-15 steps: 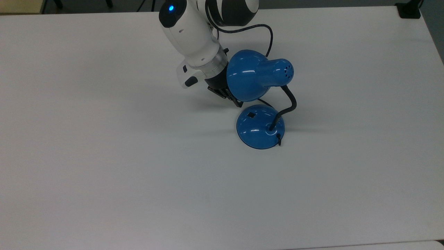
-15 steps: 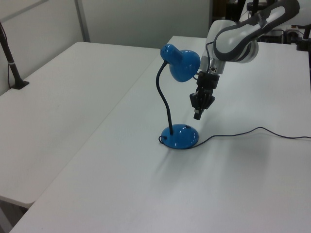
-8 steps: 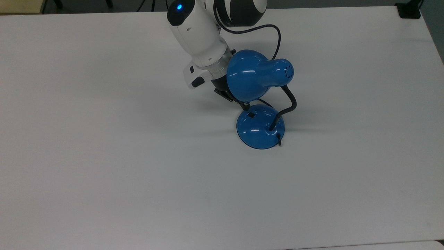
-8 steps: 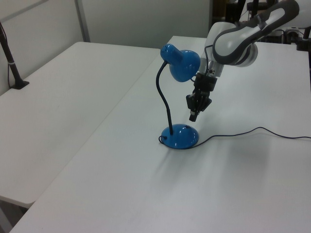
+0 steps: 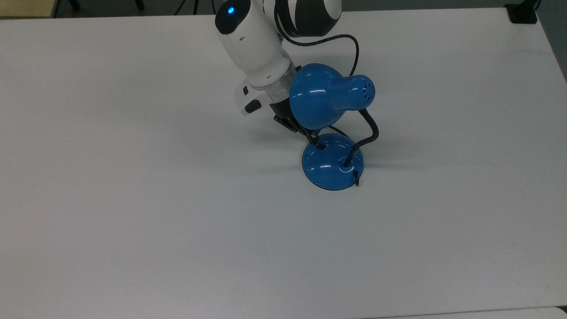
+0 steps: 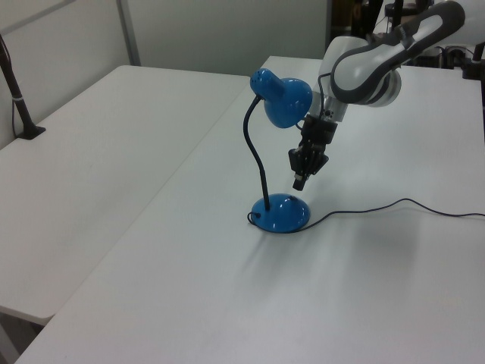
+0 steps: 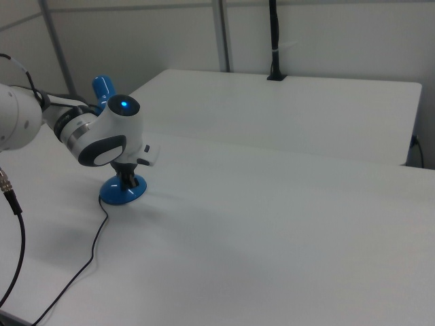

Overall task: Turn on the lamp
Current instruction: 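Lower the gripper onto the switch on the blue lamp base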

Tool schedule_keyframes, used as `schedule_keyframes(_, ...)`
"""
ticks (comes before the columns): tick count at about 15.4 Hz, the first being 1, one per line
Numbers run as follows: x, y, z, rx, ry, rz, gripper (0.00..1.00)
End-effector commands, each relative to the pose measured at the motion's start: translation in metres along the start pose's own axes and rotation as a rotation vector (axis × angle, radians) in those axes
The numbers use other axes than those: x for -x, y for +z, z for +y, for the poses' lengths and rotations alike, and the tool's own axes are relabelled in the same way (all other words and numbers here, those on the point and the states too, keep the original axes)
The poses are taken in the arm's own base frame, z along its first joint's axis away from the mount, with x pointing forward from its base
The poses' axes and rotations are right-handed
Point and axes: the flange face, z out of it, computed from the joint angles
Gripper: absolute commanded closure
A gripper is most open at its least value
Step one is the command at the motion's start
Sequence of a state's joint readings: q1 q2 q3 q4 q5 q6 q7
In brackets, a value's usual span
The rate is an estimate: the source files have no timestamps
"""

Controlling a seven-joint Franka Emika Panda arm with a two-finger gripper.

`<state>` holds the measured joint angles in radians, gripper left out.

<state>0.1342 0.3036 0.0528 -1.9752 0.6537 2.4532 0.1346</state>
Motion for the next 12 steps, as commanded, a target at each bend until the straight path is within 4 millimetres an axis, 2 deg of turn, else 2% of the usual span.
schedule_keyframes(1,-0.0007,0.0050,-0.0060,-0.017,0.019,0.020,1.00)
schedule_keyframes(12,0.0026,0.0140,-0.0115,-0.030,0.027,0.032,1.00)
